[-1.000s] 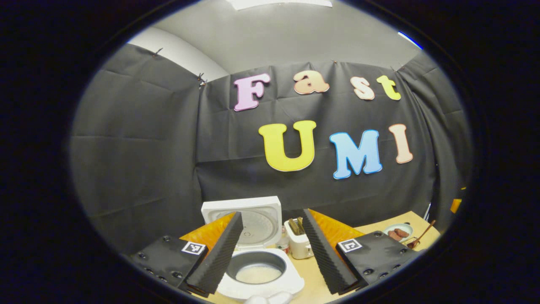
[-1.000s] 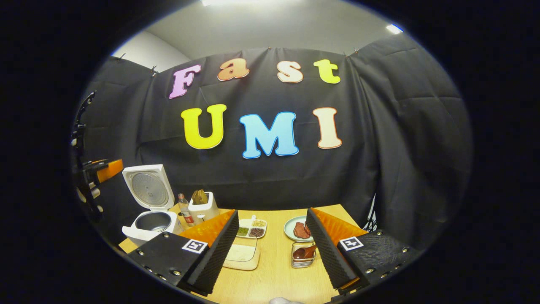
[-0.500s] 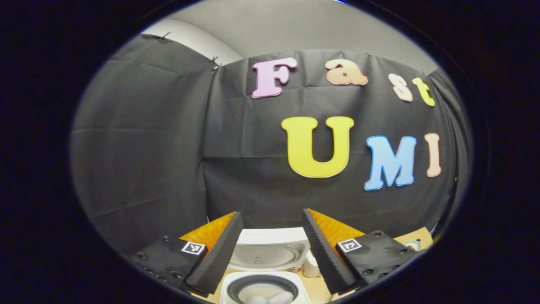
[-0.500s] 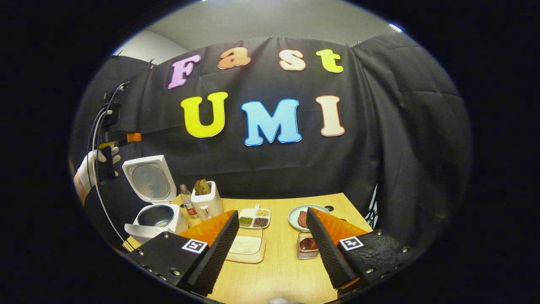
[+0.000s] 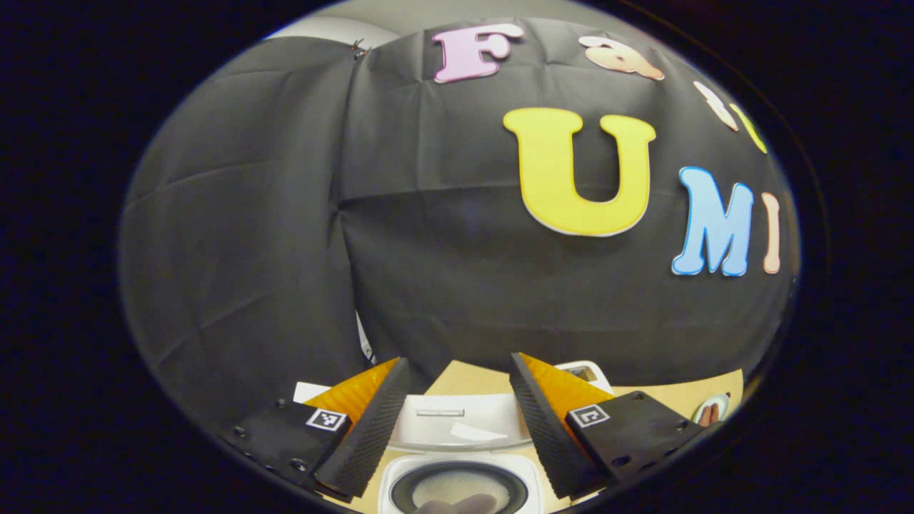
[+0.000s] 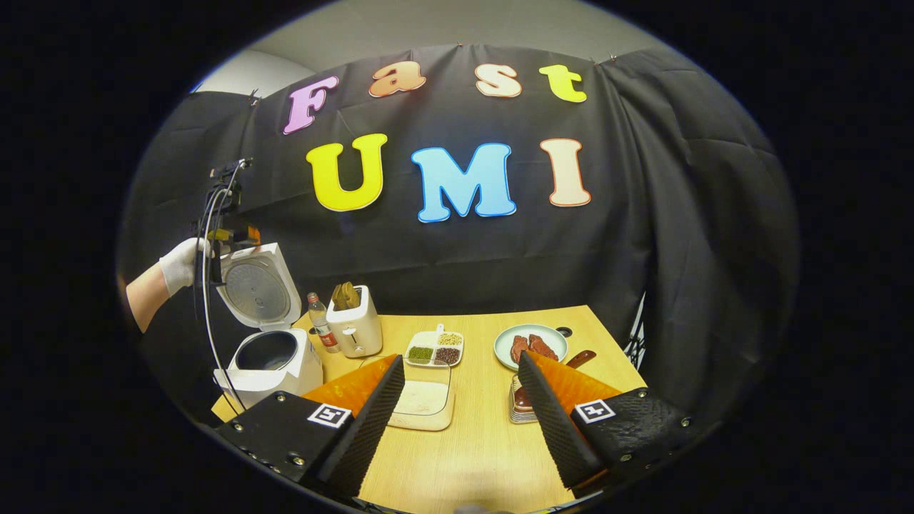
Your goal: Close the left gripper, press the button to open the rice cooker; take a wooden spoon from the chopstick holder with the right hand, scoop a spoonful of rice and pour it into the rice cooker, then put the wooden spoon back into the chopstick holder.
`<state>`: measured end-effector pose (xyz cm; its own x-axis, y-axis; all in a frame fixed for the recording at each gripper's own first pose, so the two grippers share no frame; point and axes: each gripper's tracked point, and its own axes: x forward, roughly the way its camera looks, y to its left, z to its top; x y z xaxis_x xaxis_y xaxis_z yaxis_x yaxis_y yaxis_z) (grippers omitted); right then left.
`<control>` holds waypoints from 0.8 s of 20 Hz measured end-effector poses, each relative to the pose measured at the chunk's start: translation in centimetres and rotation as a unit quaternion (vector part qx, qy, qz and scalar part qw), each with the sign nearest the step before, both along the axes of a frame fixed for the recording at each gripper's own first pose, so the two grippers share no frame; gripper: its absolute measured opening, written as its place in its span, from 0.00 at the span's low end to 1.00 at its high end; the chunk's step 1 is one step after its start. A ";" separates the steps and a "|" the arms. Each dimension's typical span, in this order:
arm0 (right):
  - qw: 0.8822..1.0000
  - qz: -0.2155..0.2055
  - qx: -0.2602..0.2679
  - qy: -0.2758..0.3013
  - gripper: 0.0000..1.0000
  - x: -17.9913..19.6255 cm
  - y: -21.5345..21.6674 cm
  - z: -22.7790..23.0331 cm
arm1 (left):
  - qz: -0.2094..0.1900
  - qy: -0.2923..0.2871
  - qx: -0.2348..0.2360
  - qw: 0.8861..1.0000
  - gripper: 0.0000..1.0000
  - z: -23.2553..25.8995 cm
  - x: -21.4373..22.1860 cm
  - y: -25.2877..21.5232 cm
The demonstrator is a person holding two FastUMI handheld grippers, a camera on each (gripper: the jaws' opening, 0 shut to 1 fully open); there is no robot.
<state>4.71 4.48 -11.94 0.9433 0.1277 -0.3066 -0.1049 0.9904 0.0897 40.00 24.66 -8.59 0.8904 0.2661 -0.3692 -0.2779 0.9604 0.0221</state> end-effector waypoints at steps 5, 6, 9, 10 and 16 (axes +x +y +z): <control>1.000 0.000 0.026 0.008 0.98 -0.4 -0.5 -0.3 | -0.006 0.032 -0.019 0.999 0.98 0.5 -2.5 -1.0; 1.000 0.004 0.027 0.007 0.98 -0.4 -0.6 -0.3 | -0.007 0.038 -0.021 0.999 0.99 0.2 -3.0 -1.1; 0.999 0.014 0.036 0.006 0.98 -0.6 -0.8 -0.7 | -0.006 0.050 -0.025 0.998 0.98 -0.4 -5.1 -1.6; 0.999 0.019 0.040 0.007 0.98 -0.8 -0.8 -0.7 | -0.006 0.054 -0.023 0.998 0.98 -0.5 -5.8 -1.9; 0.998 0.039 0.051 0.018 0.98 -1.9 -1.6 -1.6 | 0.000 0.085 -0.025 0.996 1.00 -2.6 -10.7 -3.4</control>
<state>2.78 2.89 -13.56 0.9183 0.2318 -0.3210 -0.1754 0.9650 0.1951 29.32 21.29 -11.23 0.8134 0.2435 -0.5283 -0.2744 0.9614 0.0208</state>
